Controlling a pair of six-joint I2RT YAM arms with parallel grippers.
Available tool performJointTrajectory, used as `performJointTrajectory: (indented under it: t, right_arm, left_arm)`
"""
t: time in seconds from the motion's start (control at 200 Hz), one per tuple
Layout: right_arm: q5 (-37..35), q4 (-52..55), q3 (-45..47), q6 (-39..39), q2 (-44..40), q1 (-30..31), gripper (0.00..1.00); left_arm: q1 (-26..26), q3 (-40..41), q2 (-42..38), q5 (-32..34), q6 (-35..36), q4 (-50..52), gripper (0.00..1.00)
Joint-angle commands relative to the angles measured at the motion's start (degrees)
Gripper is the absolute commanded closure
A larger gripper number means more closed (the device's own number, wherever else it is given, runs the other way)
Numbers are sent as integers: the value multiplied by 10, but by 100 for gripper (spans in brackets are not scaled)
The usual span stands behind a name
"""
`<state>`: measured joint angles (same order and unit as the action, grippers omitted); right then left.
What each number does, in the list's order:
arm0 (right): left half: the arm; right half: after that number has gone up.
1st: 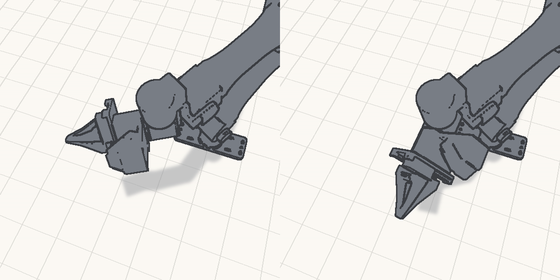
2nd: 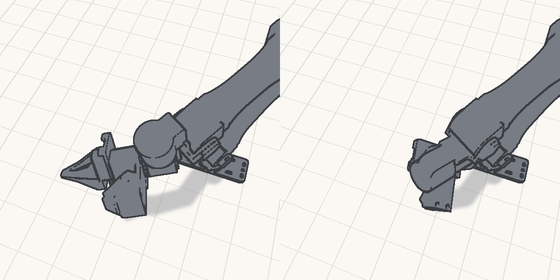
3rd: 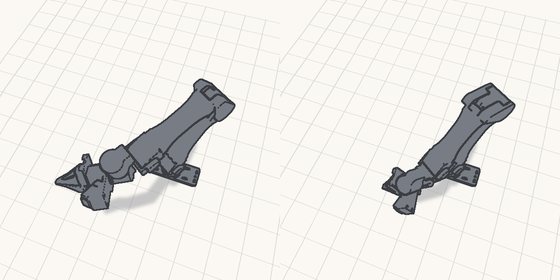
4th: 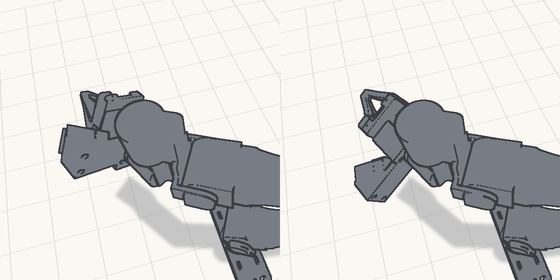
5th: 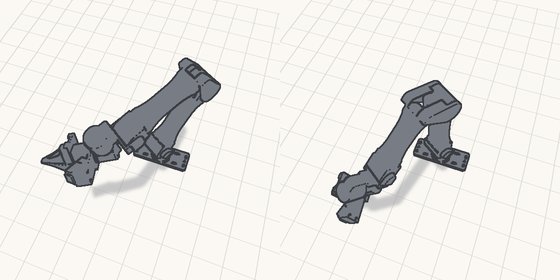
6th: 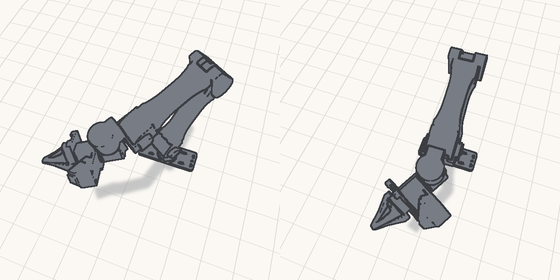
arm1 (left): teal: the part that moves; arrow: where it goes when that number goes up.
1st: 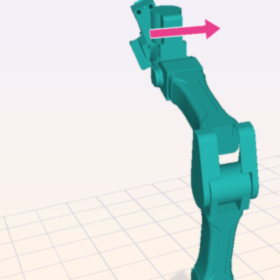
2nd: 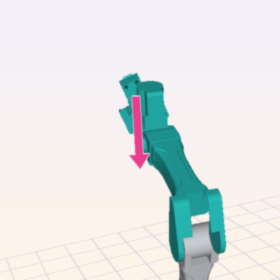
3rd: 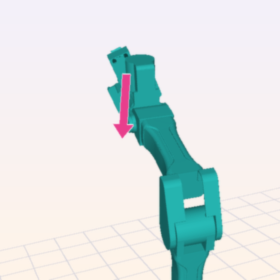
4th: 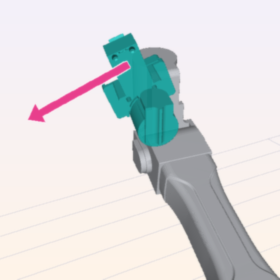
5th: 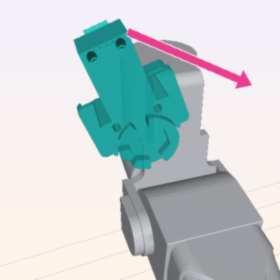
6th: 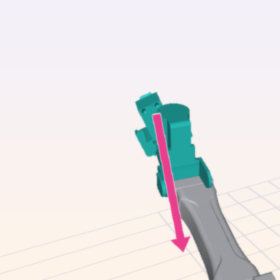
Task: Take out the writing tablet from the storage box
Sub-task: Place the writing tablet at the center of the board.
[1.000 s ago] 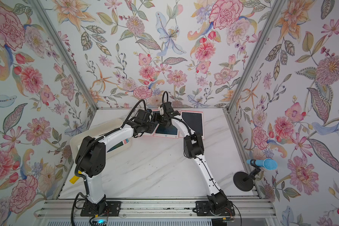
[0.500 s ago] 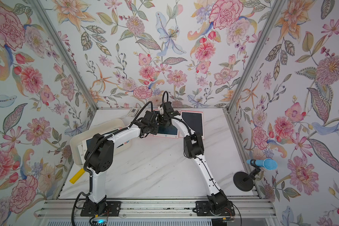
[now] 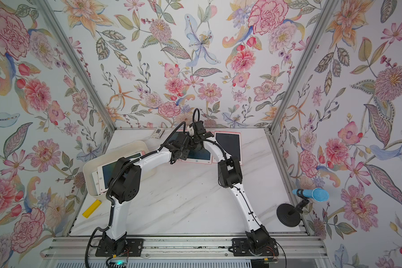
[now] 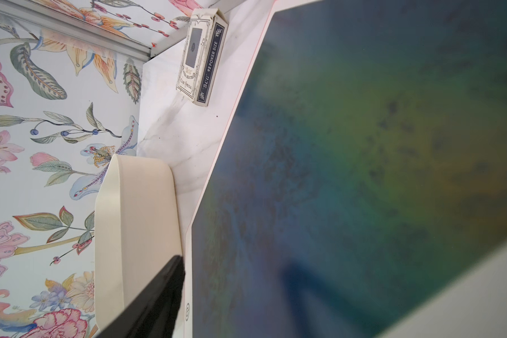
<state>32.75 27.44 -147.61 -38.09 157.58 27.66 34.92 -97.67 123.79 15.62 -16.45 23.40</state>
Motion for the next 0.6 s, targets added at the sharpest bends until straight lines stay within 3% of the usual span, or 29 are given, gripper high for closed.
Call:
performJointTrajectory:
  t: [0.0, 0.425, 0.595]
  right_arm:
    - [19, -26, 5, -11, -36, 0, 29]
    - [49, -76, 20, -38, -31, -1, 29]
    - [67, -137, 78, -60, -56, -5, 27]
  left_arm:
    - [7, -16, 23, 30, 12, 24, 61]
    - [-2, -48, 68, 82, 12, 42, 60]
    - [-11, -61, 85, 103, 1, 50, 71]
